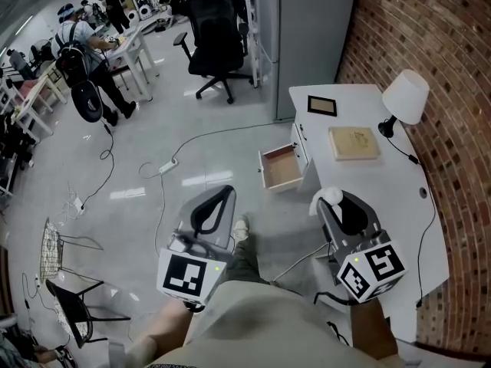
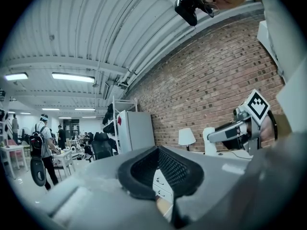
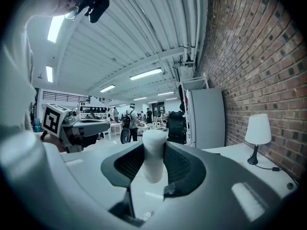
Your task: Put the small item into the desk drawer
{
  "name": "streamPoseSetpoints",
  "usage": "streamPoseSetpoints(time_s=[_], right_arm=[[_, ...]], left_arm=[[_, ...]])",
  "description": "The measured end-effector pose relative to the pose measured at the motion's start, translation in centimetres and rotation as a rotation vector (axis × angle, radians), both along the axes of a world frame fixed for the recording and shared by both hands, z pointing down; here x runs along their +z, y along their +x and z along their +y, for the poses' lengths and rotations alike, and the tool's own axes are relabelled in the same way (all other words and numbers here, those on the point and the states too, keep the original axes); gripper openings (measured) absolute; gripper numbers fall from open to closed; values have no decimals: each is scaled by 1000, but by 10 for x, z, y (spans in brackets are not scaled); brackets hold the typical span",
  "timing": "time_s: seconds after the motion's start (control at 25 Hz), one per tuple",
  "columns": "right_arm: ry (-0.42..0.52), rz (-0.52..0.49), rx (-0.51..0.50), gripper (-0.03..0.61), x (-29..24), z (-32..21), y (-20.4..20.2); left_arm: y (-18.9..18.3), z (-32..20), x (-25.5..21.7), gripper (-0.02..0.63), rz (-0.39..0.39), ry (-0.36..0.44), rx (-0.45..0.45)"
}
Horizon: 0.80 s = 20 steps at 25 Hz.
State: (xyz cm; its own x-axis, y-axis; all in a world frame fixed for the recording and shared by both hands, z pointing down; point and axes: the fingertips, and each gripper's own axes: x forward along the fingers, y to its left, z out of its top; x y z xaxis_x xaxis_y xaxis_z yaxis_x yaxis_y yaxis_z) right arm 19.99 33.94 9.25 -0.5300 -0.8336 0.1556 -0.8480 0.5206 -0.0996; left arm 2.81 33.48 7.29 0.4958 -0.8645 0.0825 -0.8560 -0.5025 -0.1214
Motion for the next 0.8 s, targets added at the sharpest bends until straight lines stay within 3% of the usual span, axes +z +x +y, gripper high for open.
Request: streamPoseSetpoints(time_s=[0.28, 0.8], right_arm=[[-33, 16, 10, 130, 17, -74, -22], [-179, 74, 51, 130, 50, -274, -90]], left_arm=[[-21, -76, 15, 3, 2, -19, 8], [-92, -278, 44, 3, 7, -118, 42]])
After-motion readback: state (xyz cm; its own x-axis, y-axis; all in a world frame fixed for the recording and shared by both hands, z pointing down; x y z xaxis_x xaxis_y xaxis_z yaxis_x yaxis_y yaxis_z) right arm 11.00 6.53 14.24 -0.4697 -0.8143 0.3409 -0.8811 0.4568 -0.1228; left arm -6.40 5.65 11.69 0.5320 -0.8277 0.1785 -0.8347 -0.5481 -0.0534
